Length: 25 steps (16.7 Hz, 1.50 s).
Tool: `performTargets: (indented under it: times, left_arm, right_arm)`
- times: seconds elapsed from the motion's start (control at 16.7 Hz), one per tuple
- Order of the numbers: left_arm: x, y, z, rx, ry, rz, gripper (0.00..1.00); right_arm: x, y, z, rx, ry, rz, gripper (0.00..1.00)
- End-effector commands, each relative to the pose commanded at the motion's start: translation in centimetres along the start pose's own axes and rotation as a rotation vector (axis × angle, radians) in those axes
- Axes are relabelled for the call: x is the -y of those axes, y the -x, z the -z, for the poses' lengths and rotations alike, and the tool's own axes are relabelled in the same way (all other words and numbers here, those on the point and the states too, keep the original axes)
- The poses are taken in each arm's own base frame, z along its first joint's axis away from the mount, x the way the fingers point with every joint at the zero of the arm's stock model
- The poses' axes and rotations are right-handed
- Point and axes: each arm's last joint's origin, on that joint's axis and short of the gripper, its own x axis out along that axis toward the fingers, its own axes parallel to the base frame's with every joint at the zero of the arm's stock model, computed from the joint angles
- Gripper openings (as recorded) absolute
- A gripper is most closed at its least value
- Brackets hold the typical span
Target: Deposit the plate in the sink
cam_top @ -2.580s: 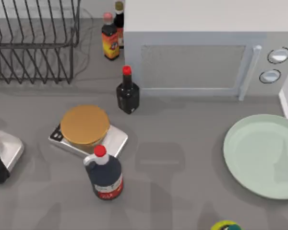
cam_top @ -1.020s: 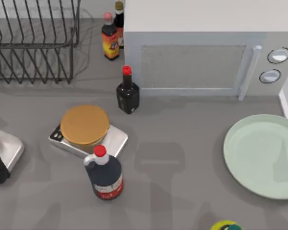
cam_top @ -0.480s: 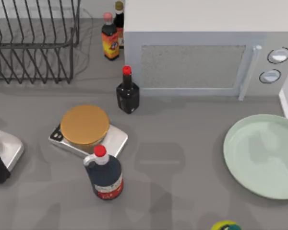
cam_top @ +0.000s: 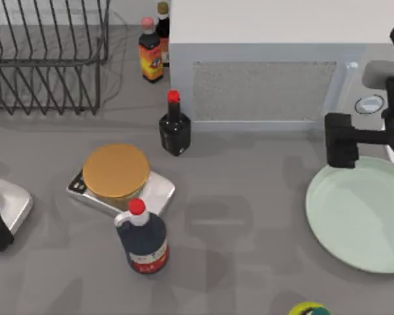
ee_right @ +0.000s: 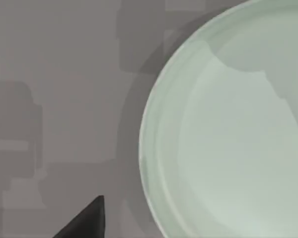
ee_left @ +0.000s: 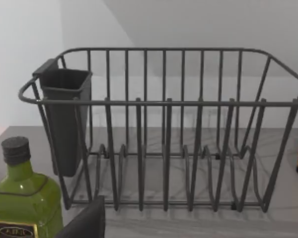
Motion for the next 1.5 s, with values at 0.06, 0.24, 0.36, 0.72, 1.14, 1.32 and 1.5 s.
performTargets:
  times: [0.06, 0.24, 0.36, 0.72, 1.14, 1.32, 1.5]
  left_arm:
    - [0.0, 0.0, 0.0, 0.0, 0.0, 0.0, 1.0]
    - [0.0, 0.0, 0.0, 0.0, 0.0, 0.0, 1.0]
    - [0.0, 0.0, 0.0, 0.0, 0.0, 0.0, 1.0]
    - [0.0, 0.0, 0.0, 0.0, 0.0, 0.0, 1.0]
    - [0.0, 0.0, 0.0, 0.0, 0.0, 0.0, 1.0]
    - [0.0, 0.0, 0.0, 0.0, 0.0, 0.0, 1.0]
    - [0.0, 0.0, 0.0, 0.0, 0.0, 0.0, 1.0]
  right_arm:
    - [-1.0, -1.2, -0.8, -0.068, -0.001, 0.021, 1.0]
    - [-3.6, -4.5, -2.4, -0.23, -0.003, 0.084, 1.0]
    - [-4.7, -6.1, -2.9, -0.296, -0.003, 0.115, 1.0]
    - [-5.4, -7.0, -3.1, -0.333, -0.002, 0.134, 1.0]
    - [-4.9, -11.4, -1.7, -0.339, 0.002, 0.135, 1.0]
    - [-4.5, -14.7, -0.5, -0.326, 0.002, 0.128, 1.0]
    - [-4.1, -16.5, 0.2, -0.333, -0.002, 0.134, 1.0]
